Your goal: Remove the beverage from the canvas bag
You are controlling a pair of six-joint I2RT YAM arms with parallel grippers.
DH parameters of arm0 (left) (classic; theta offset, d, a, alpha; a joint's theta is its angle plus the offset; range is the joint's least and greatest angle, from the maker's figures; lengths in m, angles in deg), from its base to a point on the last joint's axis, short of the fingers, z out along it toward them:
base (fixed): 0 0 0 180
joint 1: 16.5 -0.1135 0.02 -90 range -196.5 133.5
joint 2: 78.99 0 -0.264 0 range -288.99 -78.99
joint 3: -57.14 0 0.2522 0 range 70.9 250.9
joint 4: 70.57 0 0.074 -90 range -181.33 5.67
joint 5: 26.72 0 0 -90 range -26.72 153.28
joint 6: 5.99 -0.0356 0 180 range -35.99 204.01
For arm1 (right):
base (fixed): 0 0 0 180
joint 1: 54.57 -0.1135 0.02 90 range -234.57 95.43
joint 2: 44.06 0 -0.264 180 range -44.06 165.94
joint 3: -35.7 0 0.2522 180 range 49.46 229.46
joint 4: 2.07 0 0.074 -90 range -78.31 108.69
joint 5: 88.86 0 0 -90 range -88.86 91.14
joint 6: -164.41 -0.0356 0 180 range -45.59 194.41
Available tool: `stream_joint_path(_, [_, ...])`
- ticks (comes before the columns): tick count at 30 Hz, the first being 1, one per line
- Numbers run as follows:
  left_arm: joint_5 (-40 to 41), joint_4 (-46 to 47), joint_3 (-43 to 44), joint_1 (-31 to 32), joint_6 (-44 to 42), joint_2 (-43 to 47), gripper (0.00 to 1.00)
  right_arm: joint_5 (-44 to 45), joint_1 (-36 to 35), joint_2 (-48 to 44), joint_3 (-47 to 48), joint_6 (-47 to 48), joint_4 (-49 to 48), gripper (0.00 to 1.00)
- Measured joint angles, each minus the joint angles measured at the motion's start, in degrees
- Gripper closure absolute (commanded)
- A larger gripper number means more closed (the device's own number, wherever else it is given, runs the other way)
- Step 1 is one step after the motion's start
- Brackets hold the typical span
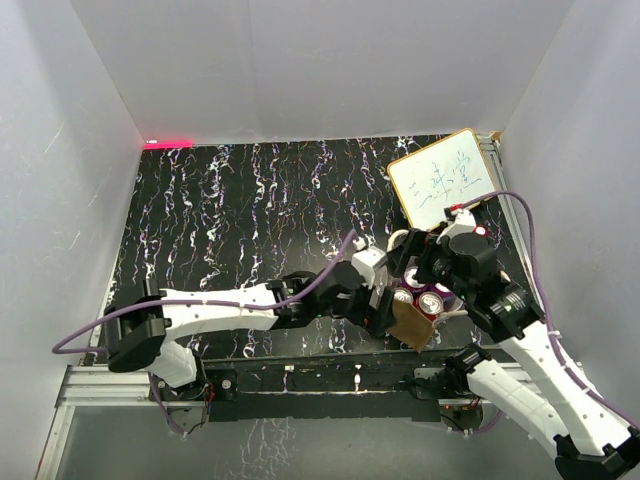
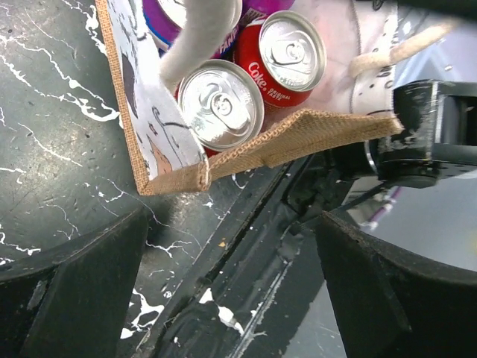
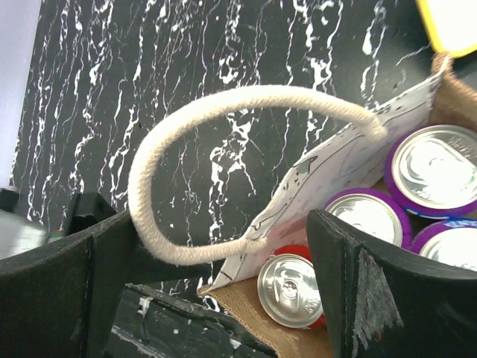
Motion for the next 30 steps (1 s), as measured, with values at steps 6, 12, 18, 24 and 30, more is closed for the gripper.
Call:
stream_joint_path(6, [5.42,-3.30,2.67,1.73,-3.87,-3.58,0.24,5.07,0.00,-6.71,2.36,4.09,1.38,0.02])
stream_joint_path(12, [5.62,-1.33,4.09,1.62,-6.43,-7.96,0.56,10.14,0.02,-13.66,4.28,7.56,0.24,0.02])
stream_joint_path(18, [5.92,-1.16,5.09,1.62,-8.90,-11.23,0.86,13.07,0.00,-14.29,4.61,9.84,-1.07,0.02])
stream_joint_path(24, [9.46,-2.64,5.09,1.70,-11.50,-10.67,1.00,13.62,0.00,-11.02,5.05,8.96,-0.72,0.02])
stream_joint_path(30, [10.58,-4.63,5.09,0.85,-14.51,-9.70,1.00,12.96,0.00,-8.57,5.09,5.77,2.34,0.02])
